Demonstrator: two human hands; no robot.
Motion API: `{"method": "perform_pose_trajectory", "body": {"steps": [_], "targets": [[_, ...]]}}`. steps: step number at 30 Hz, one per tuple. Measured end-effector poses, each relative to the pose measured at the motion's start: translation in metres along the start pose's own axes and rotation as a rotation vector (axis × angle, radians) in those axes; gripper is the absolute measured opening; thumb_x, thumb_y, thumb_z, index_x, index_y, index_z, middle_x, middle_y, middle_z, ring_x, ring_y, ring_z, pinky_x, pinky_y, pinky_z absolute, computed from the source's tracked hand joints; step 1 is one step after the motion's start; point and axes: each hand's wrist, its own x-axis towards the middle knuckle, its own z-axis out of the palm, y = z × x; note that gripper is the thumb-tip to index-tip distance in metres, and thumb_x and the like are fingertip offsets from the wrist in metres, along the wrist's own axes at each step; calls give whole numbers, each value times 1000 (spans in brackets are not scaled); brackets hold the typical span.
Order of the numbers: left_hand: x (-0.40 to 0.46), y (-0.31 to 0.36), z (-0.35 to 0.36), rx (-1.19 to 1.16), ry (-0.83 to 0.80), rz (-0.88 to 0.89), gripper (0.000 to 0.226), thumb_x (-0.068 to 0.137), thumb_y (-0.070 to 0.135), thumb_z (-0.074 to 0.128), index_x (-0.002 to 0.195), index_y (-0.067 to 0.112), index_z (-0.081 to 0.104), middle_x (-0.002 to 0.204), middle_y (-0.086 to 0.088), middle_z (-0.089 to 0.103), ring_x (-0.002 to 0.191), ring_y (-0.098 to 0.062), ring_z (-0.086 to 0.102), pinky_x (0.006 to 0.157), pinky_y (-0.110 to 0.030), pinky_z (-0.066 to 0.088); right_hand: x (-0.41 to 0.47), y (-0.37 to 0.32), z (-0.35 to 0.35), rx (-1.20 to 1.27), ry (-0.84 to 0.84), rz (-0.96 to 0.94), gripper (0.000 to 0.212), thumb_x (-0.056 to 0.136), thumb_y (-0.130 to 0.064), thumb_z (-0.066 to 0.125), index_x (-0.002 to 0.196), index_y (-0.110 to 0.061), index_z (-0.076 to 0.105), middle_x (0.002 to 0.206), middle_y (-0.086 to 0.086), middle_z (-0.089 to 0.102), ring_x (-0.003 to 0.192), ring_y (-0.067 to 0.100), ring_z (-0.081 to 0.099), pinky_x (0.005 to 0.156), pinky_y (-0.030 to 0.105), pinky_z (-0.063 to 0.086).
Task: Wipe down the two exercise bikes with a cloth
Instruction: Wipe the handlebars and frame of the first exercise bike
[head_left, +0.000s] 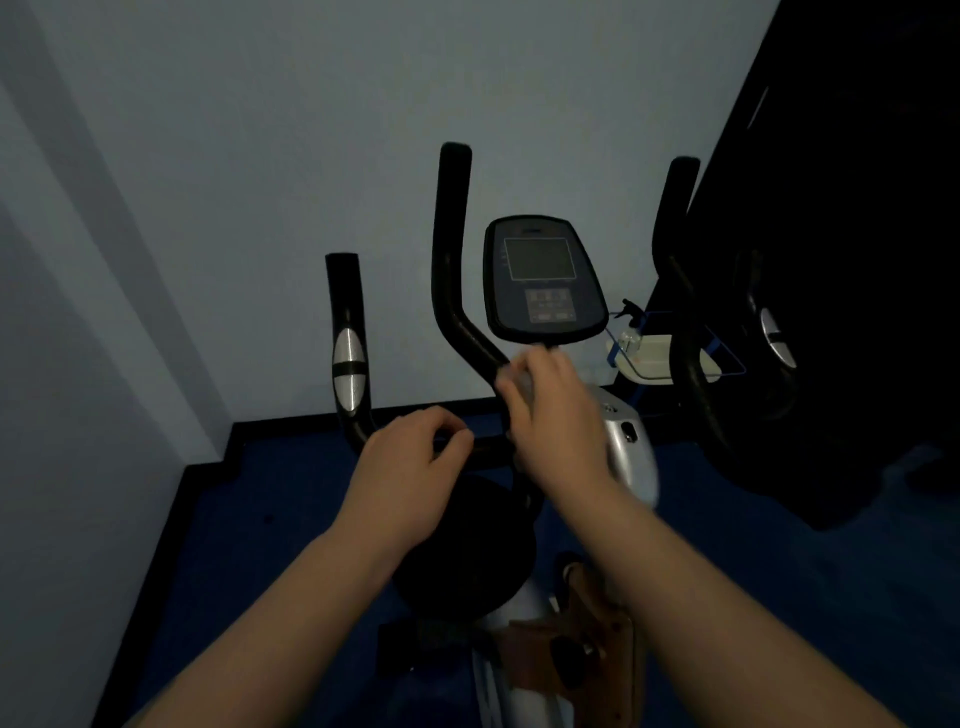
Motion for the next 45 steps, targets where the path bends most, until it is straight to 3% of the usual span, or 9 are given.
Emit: {"method": "perform_pose_trajectory", "body": {"steps": [6, 9, 12, 16, 23, 30, 38, 42, 45], "targets": [[2, -1, -1, 5, -19, 6, 21, 92, 40, 50, 102, 31, 65, 102, 9, 63, 90, -10, 58, 83, -33, 48, -34, 11, -26, 299, -180, 164, 22, 93, -47, 42, 81, -34, 55, 84, -10, 58, 78, -2, 55, 63, 18, 43], [1, -1, -1, -6, -6, 9, 22, 92, 39, 50, 101, 29, 66, 99, 9, 63, 91, -10, 57, 80, -31, 47, -22, 2, -32, 525, -127, 334, 35, 96, -44, 40, 82, -30, 68, 85, -8, 66, 83, 7, 63, 74, 24, 47], [0, -1, -1, -19, 6, 13, 21, 92, 38, 49, 100, 29, 66, 98, 13, 63, 93, -6, 56, 79, -28, 44, -57, 1, -11, 367, 1, 243, 13, 88, -41, 54, 96, -36, 63, 106, -12, 49, 100, 2, 50, 81, 22, 42], [2, -2, -1, -19, -2, 19, 23, 91, 40, 49, 100, 29, 67, 98, 12, 65, 94, -6, 57, 86, -34, 48, -71, 4, 5, 319, 79, 157, 25, 79, -53, 59, 101, -41, 56, 114, -10, 37, 110, 10, 41, 90, 21, 38], [2, -3, 0, -9, -19, 23, 23, 92, 40, 48, 101, 30, 66, 97, 13, 64, 93, -6, 56, 84, -31, 47, -13, -5, 8, 24, 90, -29, 17, 84, -27, 63, 81, -19, 48, 91, -3, 44, 76, 16, 50, 58, 30, 43], [0, -4, -1, -26, -10, 29, 22, 93, 39, 48, 100, 29, 66, 95, 13, 64, 88, -1, 56, 71, -18, 41, -77, 10, 2, 436, 172, 229, 14, 85, -31, 59, 76, -30, 48, 85, -5, 52, 77, 6, 53, 66, 25, 44], [-1, 0, -2, -19, -5, 8, 24, 94, 38, 48, 102, 26, 66, 98, 9, 64, 89, -4, 57, 73, -23, 43, 0, -8, -3, 188, 48, 123, 13, 93, -26, 51, 88, -15, 48, 94, 0, 48, 78, 13, 50, 68, 34, 45], [-2, -1, -3, -85, 51, 25, 19, 93, 38, 49, 99, 30, 65, 97, 14, 64, 89, 2, 57, 74, -17, 43, -61, 2, 0, 206, 92, 109, 10, 87, -31, 55, 84, -30, 46, 93, -10, 45, 83, -2, 47, 69, 12, 38], [-2, -1, -1, -109, 91, 57, 15, 92, 37, 50, 99, 34, 63, 99, 18, 62, 93, 4, 55, 76, -14, 41, -41, 5, 3, 183, 75, 112, 13, 91, -32, 53, 82, -28, 44, 90, -14, 44, 84, -5, 48, 62, 13, 36]]}}
